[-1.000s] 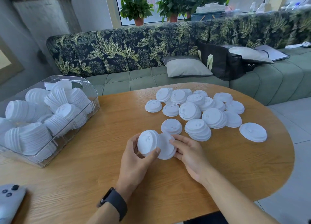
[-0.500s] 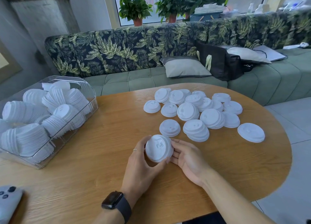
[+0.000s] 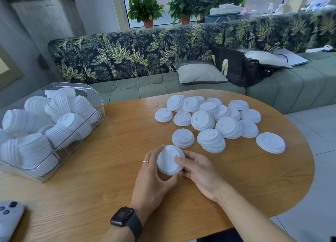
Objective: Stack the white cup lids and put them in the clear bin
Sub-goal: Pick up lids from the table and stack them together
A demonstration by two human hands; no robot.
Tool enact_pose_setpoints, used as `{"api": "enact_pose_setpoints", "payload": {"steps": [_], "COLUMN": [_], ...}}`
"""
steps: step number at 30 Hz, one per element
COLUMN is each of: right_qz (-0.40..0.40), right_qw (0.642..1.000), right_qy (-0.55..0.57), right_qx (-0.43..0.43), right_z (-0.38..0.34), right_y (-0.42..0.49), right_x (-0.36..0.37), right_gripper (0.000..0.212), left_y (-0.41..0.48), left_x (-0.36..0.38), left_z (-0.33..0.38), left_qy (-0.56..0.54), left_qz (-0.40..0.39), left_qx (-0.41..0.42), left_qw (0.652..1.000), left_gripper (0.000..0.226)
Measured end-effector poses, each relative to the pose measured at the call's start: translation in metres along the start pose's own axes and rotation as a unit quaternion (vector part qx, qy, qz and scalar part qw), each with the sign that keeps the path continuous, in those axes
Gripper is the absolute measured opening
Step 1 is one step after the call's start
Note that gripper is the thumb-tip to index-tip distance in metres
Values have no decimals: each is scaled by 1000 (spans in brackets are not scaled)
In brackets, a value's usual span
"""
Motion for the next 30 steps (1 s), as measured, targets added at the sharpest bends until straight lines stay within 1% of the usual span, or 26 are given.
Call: {"api": "enact_pose_setpoints", "payload": {"steps": [3, 9, 11, 13, 14, 16, 19, 23, 26, 28, 30], "right_qz": [16, 29, 60, 125, 153, 195, 236, 246, 248, 250, 250], "right_qw": [1000, 999, 997, 990, 984, 966, 934, 913, 910, 913, 917], "right_qy": [-3, -13, -9, -17, -40, -125, -232, -294, -303, -294, -279], "right_qx": [-1, -16, -42, -66, -80, -112, -133, -140, -135, -133, -135], "right_z": [1, -1, -1, 0, 1, 0, -3, -10, -8, -6, -5], "right_y": [0, -2, -2, -3, -4, -6, -7, -6, -4, -3, -3], "right_x": [-1, 2, 1, -3, -6, -11, -23, -37, -40, -41, -41], "right_gripper": [24, 23, 25, 26, 24, 17, 12, 9, 9, 8, 8], "left_y": [0, 1, 2, 5, 8, 12, 18, 21, 28, 39, 57], "left_x": [1, 0, -4, -9, -12, -18, -25, -26, -24, -21, -16], "left_z": [-1, -3, -5, -9, -12, -16, -19, -23, -21, -14, -6], "left_qy": [5, 9, 6, 16, 32, 68, 111, 129, 138, 107, 85], "left_qz": [-11, -4, 8, 7, 1, -15, -55, -98, -111, -102, -86], "left_qx": [-2, -16, -22, -29, -31, -29, -16, -6, -1, -8, -8], "left_qw": [1000, 1000, 1000, 999, 999, 997, 992, 987, 984, 989, 993], "left_gripper": [86, 84, 82, 80, 80, 83, 79, 78, 88, 92, 77]}}
Point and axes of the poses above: each hand's wrist, its own y-axis towards the middle knuckle, its own x-axis out of the palm, z = x × y, the point moved 4 cm from there along y, towards the middle knuckle, and after that the axes turned 6 degrees about -y, right-handed, at the moved point
